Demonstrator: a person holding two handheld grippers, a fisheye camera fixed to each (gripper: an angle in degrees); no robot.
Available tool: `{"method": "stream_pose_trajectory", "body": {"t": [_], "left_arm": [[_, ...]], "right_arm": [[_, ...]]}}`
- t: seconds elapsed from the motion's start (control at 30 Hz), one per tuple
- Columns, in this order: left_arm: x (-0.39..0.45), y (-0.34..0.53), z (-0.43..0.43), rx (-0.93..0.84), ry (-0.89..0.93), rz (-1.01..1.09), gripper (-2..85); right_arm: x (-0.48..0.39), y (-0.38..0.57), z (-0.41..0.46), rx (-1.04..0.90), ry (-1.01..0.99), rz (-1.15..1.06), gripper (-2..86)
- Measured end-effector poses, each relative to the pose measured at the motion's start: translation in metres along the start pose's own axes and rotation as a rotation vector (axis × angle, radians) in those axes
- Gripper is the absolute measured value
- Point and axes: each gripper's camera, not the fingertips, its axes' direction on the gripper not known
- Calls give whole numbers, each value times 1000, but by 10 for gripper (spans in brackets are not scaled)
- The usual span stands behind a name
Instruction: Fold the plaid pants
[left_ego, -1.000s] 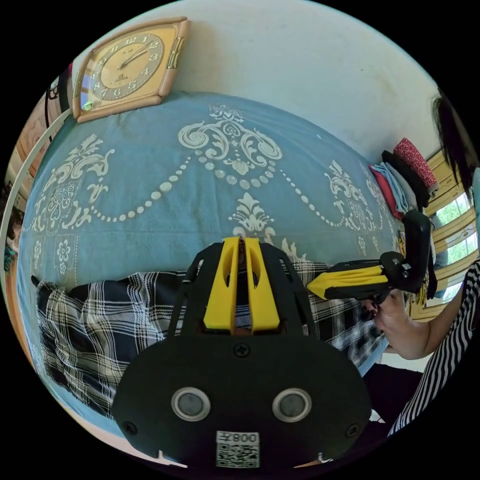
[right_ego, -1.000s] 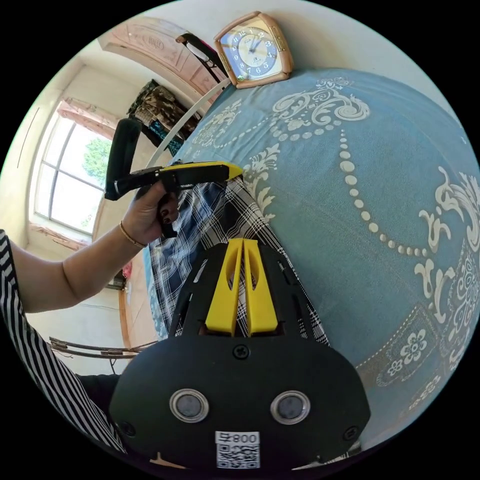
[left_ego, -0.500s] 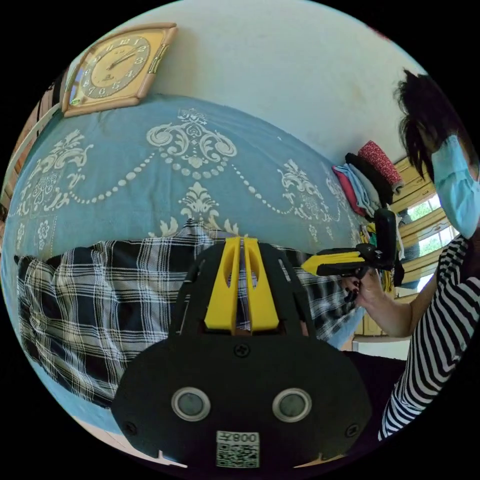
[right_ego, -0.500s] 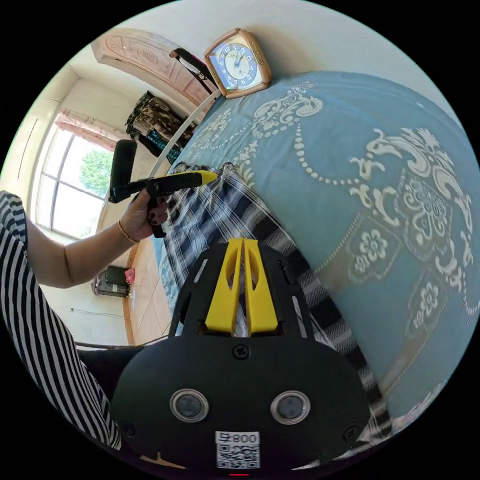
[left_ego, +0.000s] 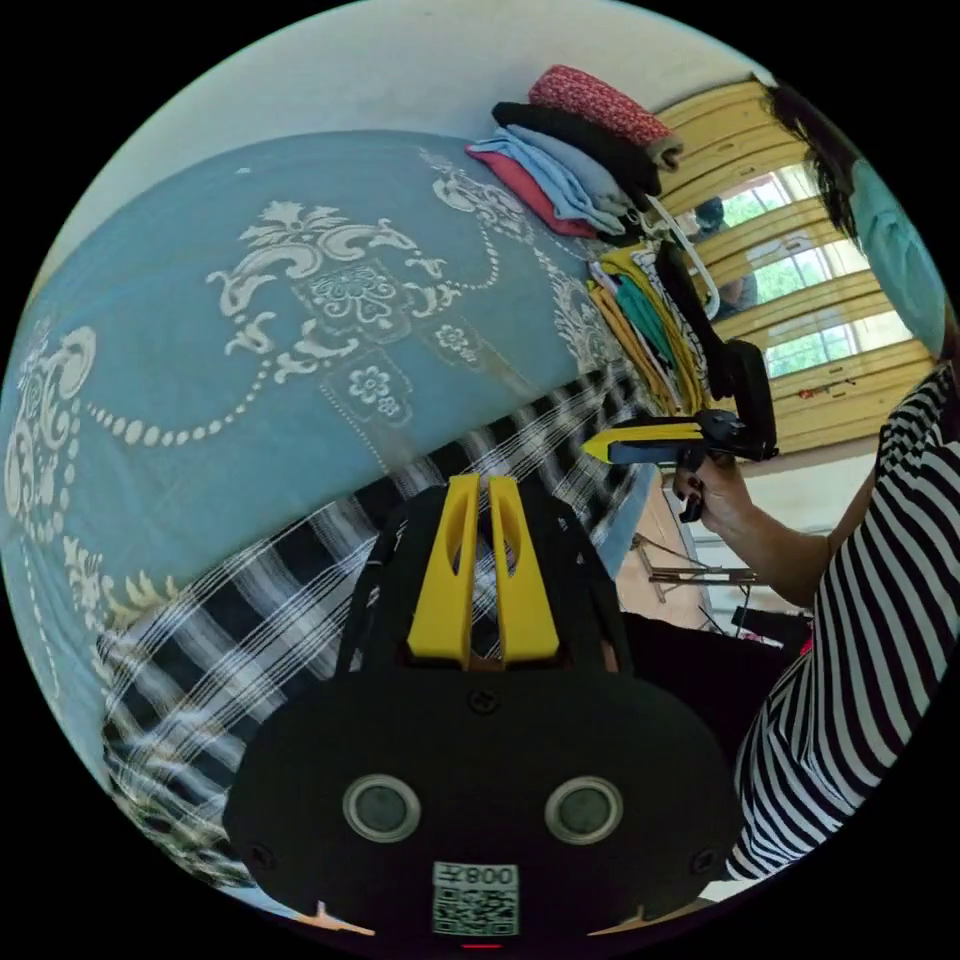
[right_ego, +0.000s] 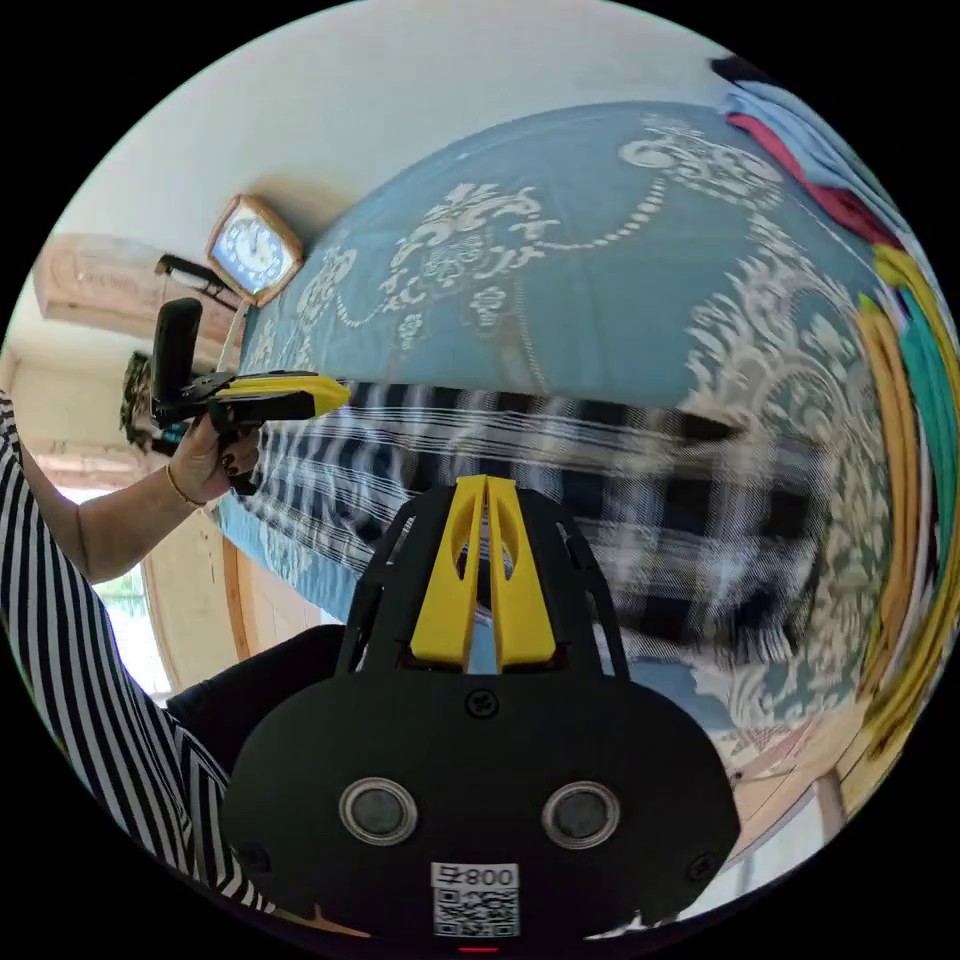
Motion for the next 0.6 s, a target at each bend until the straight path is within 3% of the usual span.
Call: {"method": "stream_pose_trajectory", "body": {"t": [0.13, 0.23, 0.6], "left_arm": [[11, -82, 93, -152, 158, 318, 108], [22, -132, 153, -187, 140, 527, 123], [-8, -217, 330, -347, 98, 782, 109]], "right_arm": [[67, 60, -46, 122, 91, 308, 81], [97, 97, -70, 227, 144, 460, 101], [159, 143, -66, 362, -5, 619, 108]]}}
